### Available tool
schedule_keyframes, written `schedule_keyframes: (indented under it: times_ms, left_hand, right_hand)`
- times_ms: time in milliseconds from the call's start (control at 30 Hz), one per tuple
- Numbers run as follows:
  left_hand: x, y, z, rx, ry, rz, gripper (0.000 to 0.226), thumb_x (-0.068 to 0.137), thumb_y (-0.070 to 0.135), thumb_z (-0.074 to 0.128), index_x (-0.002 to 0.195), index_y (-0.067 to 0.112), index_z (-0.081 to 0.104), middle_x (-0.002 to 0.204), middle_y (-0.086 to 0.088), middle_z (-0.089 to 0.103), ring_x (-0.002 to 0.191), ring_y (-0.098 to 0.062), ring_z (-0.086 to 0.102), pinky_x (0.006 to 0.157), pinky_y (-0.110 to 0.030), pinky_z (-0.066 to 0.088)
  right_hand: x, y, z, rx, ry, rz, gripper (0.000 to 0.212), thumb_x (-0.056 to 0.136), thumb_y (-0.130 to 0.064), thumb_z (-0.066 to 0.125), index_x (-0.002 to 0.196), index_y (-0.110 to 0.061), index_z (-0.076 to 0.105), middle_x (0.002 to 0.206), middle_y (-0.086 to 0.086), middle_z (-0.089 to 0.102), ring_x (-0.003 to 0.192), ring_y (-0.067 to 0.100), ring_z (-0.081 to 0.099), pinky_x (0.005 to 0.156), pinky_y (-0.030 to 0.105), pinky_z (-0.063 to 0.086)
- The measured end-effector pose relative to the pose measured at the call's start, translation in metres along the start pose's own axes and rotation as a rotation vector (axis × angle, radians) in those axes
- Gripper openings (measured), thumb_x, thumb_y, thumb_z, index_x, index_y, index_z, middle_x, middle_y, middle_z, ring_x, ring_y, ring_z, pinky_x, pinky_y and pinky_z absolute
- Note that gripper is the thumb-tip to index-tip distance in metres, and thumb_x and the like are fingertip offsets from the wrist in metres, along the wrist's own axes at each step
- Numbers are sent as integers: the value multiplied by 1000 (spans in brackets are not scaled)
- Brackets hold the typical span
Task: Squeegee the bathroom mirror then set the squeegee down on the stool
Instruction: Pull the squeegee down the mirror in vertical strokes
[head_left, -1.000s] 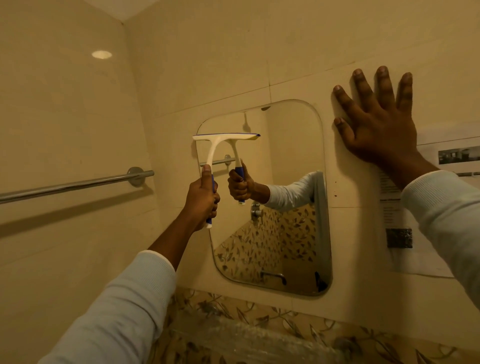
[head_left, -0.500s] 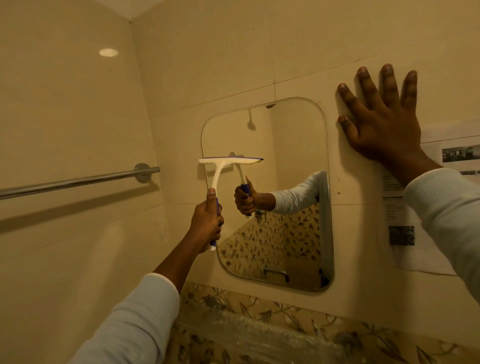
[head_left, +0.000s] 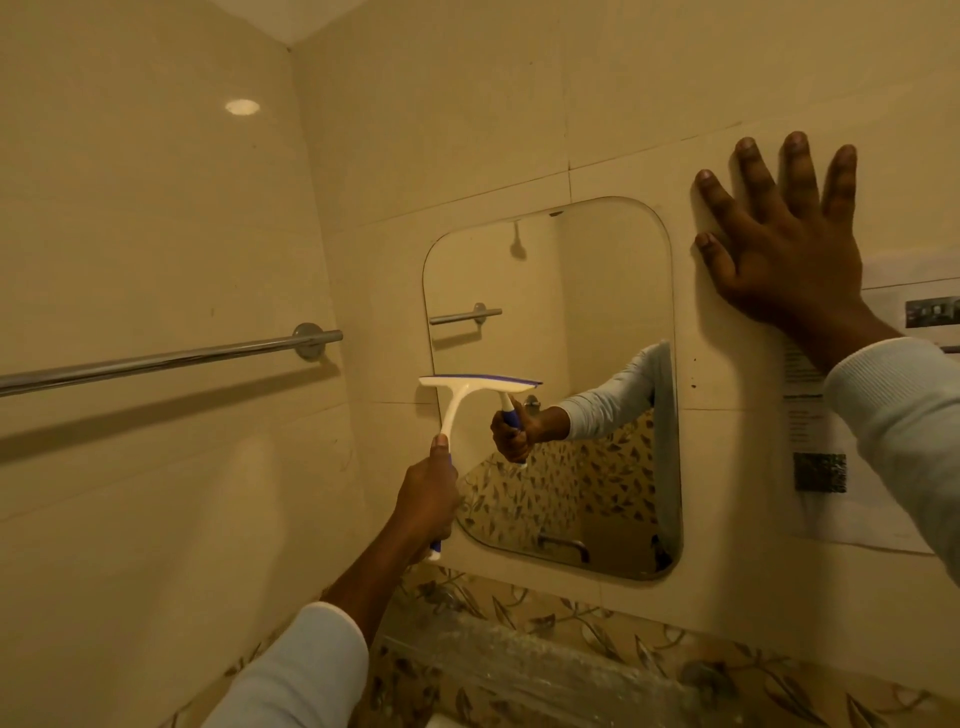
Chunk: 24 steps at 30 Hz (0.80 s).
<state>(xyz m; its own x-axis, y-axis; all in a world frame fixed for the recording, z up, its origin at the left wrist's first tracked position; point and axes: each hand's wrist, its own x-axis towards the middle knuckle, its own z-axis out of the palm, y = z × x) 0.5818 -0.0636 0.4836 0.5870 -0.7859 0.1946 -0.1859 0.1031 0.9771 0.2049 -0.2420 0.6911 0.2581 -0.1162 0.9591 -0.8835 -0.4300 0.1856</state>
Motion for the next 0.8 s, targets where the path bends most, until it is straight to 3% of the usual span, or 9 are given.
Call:
schedule_keyframes:
  times_ms: [200, 667, 800]
  left_hand:
    - [-17, -27, -5, 30, -7, -36, 60, 97, 70, 36, 76, 15, 47, 50, 2, 43, 39, -14, 30, 42, -22, 30]
    - [-56, -102, -13, 198, -23, -159, 58, 101, 65, 34, 72, 16, 49, 49, 6, 41, 37, -11, 32, 40, -21, 28]
    - [-70, -127, -25, 228, -46, -225, 53, 104, 57, 36, 79, 16, 58, 50, 8, 42, 40, -8, 36, 41, -22, 28]
  right_hand:
    - [-1, -2, -3, 10, -10, 0, 72, 107, -66, 18, 172, -36, 6, 180, 7, 1, 164, 43, -3, 126, 74, 1]
    - [-1, -1, -3, 11, -15, -1, 72, 107, -66, 19, 172, -36, 6, 180, 8, 3, 164, 44, -3, 125, 75, 1]
    - [0, -1, -3, 14, -12, -6, 72, 107, -67, 18, 172, -36, 5, 180, 7, 2, 164, 43, -3, 125, 75, 2]
